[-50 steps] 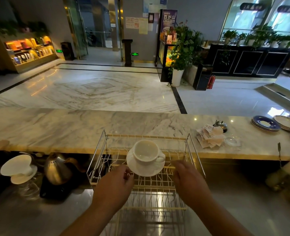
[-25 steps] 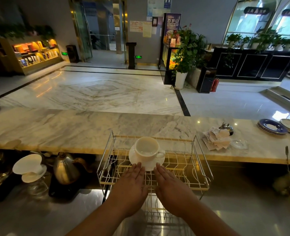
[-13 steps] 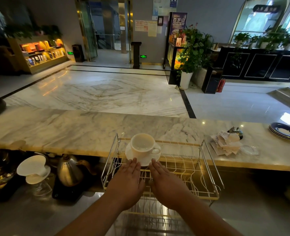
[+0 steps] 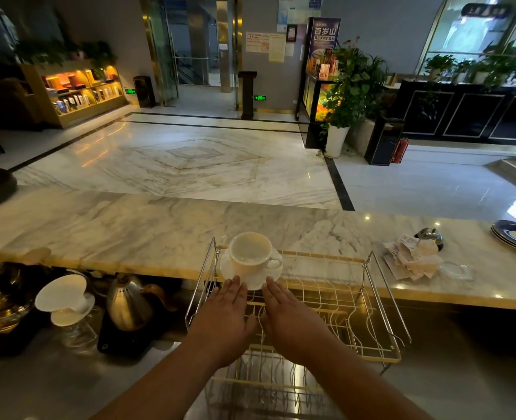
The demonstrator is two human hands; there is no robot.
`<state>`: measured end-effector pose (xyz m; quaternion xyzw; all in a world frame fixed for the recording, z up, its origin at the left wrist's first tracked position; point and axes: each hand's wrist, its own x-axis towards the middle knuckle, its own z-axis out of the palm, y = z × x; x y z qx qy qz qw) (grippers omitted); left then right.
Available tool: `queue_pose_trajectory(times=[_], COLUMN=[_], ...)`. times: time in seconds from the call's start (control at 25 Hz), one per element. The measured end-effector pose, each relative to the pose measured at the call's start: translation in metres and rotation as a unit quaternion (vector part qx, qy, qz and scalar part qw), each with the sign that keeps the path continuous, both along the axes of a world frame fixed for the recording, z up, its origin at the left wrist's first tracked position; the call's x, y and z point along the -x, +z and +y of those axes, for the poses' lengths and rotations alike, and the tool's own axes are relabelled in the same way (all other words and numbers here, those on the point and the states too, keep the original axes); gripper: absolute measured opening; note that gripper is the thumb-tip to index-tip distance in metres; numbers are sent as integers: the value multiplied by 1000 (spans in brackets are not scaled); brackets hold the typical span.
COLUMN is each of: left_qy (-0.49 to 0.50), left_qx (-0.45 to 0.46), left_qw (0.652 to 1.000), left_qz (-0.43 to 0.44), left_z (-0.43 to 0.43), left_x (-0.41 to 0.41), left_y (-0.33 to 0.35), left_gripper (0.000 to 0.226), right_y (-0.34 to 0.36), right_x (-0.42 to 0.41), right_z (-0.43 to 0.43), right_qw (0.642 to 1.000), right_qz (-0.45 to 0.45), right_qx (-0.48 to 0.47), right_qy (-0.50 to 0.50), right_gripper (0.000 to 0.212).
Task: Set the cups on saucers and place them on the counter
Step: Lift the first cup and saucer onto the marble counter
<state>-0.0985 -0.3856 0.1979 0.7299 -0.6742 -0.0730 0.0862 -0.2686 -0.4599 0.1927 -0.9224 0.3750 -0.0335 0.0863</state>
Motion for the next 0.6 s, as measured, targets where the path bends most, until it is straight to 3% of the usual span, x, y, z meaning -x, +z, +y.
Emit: queue_pose_trajectory(times=[0.24,0.48,0.6], left_qy=[-21,-1,45], left_qx=[58,200,178], left_qw=[998,978,980], left_qz=[2,52,82], left_z=[17,85,122], left_x=[-2,-19,-32], left_y=[6,2,-14], left_gripper=[69,35,27], right_y=[7,21,13], right_x=[4,7,2], right_z=[14,74,111], right_qw=[999,984,981], right_qz=[-41,-166,-191], right_qx=[21,65,32], right_qy=[-14,-27,-11], right_gripper=[62,53,46])
